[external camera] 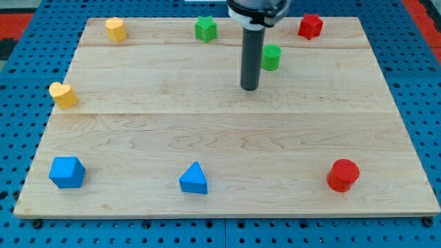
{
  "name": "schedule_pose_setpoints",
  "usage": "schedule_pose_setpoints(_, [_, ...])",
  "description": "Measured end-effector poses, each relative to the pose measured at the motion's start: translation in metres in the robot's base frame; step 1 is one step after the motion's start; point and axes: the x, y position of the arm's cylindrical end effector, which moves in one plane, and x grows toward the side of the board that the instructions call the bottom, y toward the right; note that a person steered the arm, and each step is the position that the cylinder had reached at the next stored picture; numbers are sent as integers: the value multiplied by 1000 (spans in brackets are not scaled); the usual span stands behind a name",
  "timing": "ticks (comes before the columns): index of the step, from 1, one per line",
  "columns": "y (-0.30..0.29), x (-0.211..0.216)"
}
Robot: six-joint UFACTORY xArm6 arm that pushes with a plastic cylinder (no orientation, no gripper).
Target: Slide red circle towards center
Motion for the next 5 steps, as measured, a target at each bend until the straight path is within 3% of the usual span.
schedule_pose_setpoints(1, [38, 44])
schedule_pose_setpoints(2, [131, 84])
schedule_pose_setpoints(3, [146, 85])
schedule_pose_setpoints(5, [209, 151])
